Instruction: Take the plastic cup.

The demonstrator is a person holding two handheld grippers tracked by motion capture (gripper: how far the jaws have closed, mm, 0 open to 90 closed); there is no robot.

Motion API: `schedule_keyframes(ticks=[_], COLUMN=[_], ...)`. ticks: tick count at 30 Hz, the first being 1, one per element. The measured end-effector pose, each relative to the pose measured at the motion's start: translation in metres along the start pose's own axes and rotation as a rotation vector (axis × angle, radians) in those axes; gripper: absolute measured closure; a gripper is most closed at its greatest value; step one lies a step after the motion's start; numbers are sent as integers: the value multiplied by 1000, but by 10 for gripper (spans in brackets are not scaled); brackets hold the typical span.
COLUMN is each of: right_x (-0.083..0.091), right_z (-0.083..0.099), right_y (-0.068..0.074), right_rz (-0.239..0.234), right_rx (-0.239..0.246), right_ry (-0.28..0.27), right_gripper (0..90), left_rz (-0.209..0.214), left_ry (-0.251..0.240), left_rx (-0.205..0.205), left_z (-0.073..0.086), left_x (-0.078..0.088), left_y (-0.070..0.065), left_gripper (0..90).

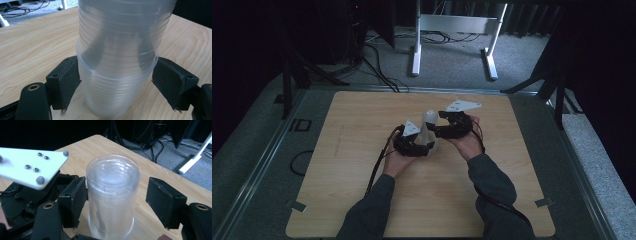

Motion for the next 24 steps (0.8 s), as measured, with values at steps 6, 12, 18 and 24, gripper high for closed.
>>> schedule_keyframes(ticks=[6, 12, 18, 24], right_x=[-19, -19, -16, -13], right_z=[-4, -4, -7, -10], right_y=[1, 1, 0, 0], right_rz=[-13, -5, -6, -12], right_rx=[-9, -3, -6, -20], right_ry=[29, 24, 15, 9], right_gripper=[366, 387, 387, 388], left_rz=[-5, -9, -11, -7], left_ry=[-8, -5, -6, -18], left_rx=[1, -9, -10, -5], left_z=[0, 2, 2, 0], left_x=[1, 2, 1, 1], left_y=[0, 1, 1, 0], left_gripper=[226, 234, 244, 229])
Point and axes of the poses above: each handheld gripper's, and its own axes: x roughly backward along the jaws, z roughly out of its underside, y roughly to its left, the point moved 8 cm from there along -x, roughly forward along the jaws, and after that the axes turned 6 degrees about -z, right-handed, at the moved point
